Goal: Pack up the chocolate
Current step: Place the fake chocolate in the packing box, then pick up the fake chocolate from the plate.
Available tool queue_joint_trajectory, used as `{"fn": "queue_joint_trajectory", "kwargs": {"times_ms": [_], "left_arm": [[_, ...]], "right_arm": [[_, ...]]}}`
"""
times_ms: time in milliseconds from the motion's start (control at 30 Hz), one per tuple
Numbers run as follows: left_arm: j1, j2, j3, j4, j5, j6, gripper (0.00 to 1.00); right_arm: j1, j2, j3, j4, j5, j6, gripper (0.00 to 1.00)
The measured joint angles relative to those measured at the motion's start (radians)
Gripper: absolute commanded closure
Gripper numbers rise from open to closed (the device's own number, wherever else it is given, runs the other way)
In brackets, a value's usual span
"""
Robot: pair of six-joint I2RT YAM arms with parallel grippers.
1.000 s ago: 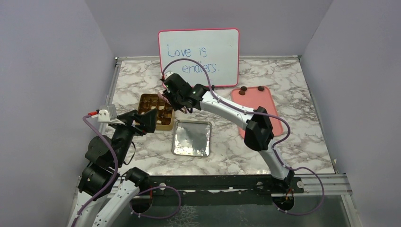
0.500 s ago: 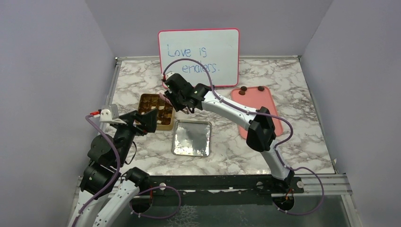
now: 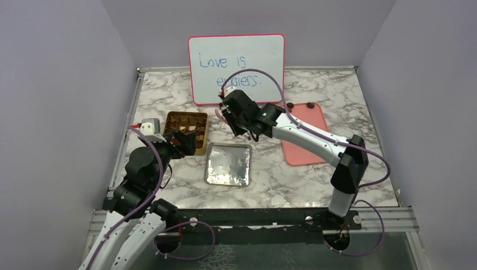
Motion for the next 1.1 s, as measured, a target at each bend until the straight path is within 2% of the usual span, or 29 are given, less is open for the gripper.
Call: {"fn": "queue_joint_trajectory", "kwargs": {"times_ms": [200,433,767,1100], "left_arm": [[0.0,0.071,-0.021,0.021,0.003,0.039,0.01],[0.0,0.098,-0.052,0.026,0.008,0.065,0.01],[0.0,0.1,-0.053,0.026,0.036,0.086,0.01],[0.0,0.094,-0.056,0.026,0.044,0.093,0.01]], "right_arm": [[-0.099,-0.136,-0.202,-0.002,0.027,0.018,0.65],[-0.312,-0.248,-0.367,-0.003,0.032,0.023,0.64],[-0.521,-0.259,-0.389,0.014,0.04,0.002,0.64],[-0.611,-0.181,-0.389,0.068,-0.014,-0.028,0.64]]}}
